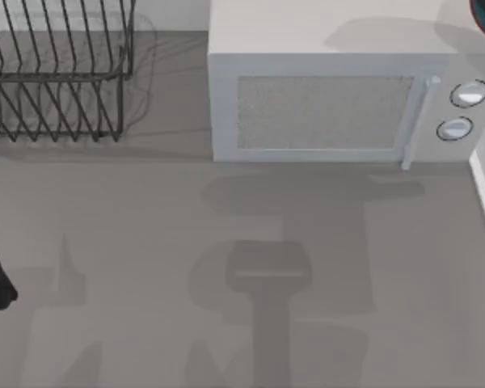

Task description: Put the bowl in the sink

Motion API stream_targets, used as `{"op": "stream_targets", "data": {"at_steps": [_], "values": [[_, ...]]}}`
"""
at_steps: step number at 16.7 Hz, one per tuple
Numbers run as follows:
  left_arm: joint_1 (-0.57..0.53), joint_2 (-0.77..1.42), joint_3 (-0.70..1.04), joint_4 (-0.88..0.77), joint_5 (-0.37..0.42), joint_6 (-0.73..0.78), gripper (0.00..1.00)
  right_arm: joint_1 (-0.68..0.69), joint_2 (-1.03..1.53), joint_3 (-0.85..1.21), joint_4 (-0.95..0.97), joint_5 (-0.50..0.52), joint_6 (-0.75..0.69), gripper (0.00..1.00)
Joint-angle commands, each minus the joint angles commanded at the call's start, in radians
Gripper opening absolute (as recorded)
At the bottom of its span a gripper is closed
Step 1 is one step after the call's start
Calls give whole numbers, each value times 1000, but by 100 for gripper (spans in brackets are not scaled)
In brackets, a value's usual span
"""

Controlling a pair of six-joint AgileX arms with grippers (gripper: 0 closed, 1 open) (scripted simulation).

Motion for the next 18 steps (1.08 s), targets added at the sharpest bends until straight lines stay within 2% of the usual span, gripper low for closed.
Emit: {"op": "stream_targets", "data": {"at_steps": [4,8,11,18], "values": [[0,0,0,0,0,0,100,-185,-14,-234,375,-89,-50,0],[0,0,0,0,0,0,100,-323,-37,-396,624,-158,-70,0],[0,0,0,0,0,0,100,-370,-50,-451,698,-183,-72,0],[0,0,0,0,0,0,100,-368,-32,-453,714,-183,-71,0]]}}
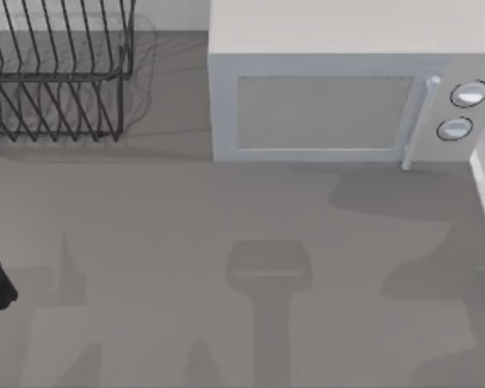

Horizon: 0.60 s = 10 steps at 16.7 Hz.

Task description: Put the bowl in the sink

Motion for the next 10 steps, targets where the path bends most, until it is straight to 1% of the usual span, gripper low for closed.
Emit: {"op": "stream_targets", "data": {"at_steps": [2,4,10], "values": [[0,0,0,0,0,0,100,-2,56,-6,57,-2,0,0],[0,0,0,0,0,0,100,-5,150,-16,156,-4,0,0],[0,0,0,0,0,0,100,-9,519,-72,609,1,-6,0]]}}
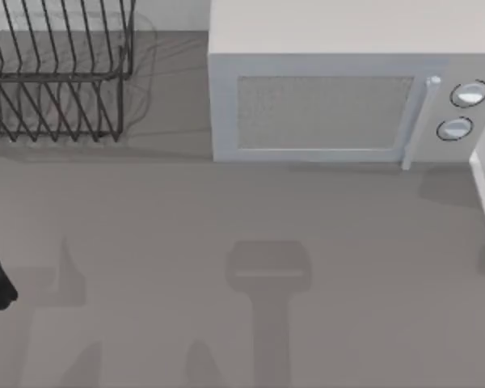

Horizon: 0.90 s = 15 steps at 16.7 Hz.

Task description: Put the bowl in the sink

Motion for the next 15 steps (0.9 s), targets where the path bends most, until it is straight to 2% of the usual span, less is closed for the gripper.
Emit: {"op": "stream_targets", "data": {"at_steps": [4,10,15], "values": [[0,0,0,0,0,0,100,3,159,-31,180,7,1,0],[0,0,0,0,0,0,100,4,185,-36,207,8,1,0],[0,0,0,0,0,0,100,4,185,-36,207,8,1,38]]}}
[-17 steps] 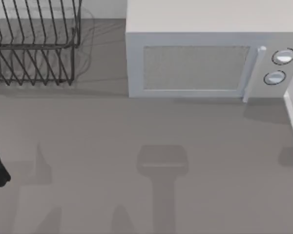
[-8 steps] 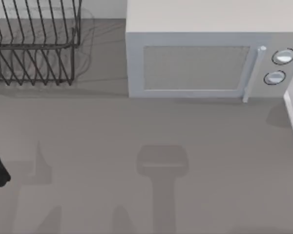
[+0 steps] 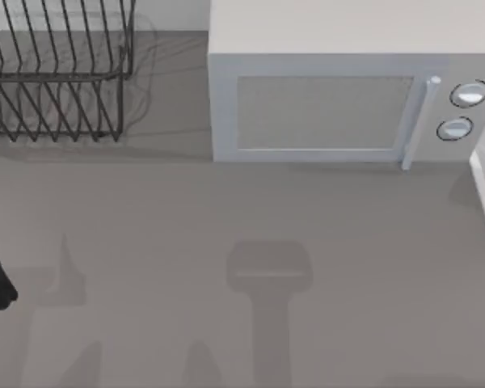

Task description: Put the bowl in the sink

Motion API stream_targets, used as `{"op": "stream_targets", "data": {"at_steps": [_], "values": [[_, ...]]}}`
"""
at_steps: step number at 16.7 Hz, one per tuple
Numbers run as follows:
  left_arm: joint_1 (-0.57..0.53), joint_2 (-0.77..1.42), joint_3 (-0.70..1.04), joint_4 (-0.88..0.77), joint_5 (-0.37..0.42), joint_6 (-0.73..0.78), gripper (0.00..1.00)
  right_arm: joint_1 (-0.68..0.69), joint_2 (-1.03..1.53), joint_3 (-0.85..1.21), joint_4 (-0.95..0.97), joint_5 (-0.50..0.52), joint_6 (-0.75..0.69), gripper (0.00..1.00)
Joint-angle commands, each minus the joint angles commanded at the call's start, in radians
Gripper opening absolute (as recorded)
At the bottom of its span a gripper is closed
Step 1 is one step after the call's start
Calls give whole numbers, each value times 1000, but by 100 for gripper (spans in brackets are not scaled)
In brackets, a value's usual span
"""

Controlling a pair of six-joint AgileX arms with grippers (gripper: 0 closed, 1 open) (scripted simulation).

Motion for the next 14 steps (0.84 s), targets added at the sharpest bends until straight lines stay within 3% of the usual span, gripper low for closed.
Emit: {"op": "stream_targets", "data": {"at_steps": [8,14], "values": [[0,0,0,0,0,0,100,0,0,0,0,0,0,98],[0,0,0,0,0,0,100,0,0,0,0,0,0,100]]}}
